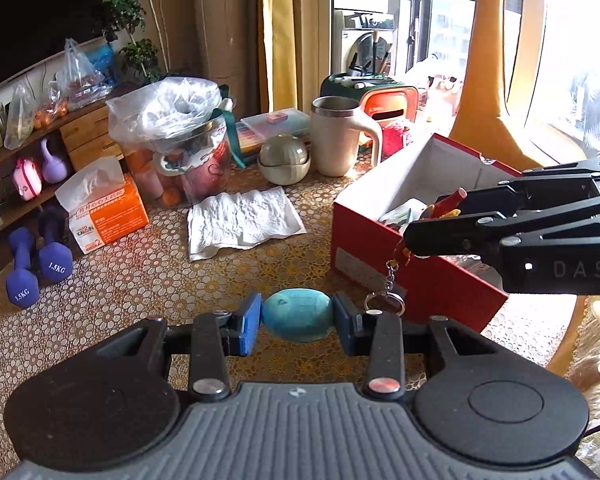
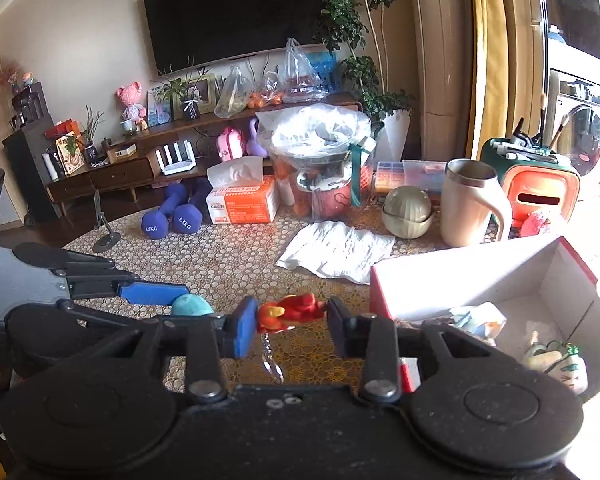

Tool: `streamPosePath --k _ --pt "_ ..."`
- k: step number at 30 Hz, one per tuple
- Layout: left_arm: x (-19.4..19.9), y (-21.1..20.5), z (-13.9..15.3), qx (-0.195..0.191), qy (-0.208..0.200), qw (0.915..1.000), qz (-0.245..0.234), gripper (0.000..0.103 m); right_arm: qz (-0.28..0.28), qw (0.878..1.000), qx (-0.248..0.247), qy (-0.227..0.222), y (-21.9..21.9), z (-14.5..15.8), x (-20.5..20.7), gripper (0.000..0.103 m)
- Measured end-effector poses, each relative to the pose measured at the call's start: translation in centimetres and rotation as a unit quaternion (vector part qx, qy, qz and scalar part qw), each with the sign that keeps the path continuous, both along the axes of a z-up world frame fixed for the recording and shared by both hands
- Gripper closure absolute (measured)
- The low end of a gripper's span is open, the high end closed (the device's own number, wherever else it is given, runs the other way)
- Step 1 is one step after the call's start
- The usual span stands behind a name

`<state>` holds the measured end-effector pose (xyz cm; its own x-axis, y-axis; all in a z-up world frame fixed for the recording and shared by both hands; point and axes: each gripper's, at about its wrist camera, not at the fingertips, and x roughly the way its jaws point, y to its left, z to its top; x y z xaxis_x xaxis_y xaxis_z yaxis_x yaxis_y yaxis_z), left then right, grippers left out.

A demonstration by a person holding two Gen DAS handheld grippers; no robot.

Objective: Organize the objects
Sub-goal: 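Carry the teal keychain and red plush over the shoebox and lower them inside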

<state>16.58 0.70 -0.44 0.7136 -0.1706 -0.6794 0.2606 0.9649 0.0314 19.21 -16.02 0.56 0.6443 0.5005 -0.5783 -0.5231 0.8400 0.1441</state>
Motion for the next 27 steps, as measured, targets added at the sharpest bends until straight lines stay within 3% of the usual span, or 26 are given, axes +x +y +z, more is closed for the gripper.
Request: streamPosePath --k 14,27 --pt "-0.4 -8.9 2.4 0.009 -0.007 0.9977 -0.067 0.065 -0.060 0.998 -0.005 -0.027 -9.0 2.6 0.2 0.066" --pt "3.5 -17.0 0.2 0.011 0.027 0.9942 -0.103 0.065 -0.118 0.993 -0.023 -0.014 -15.9 0.8 4.0 0.066"
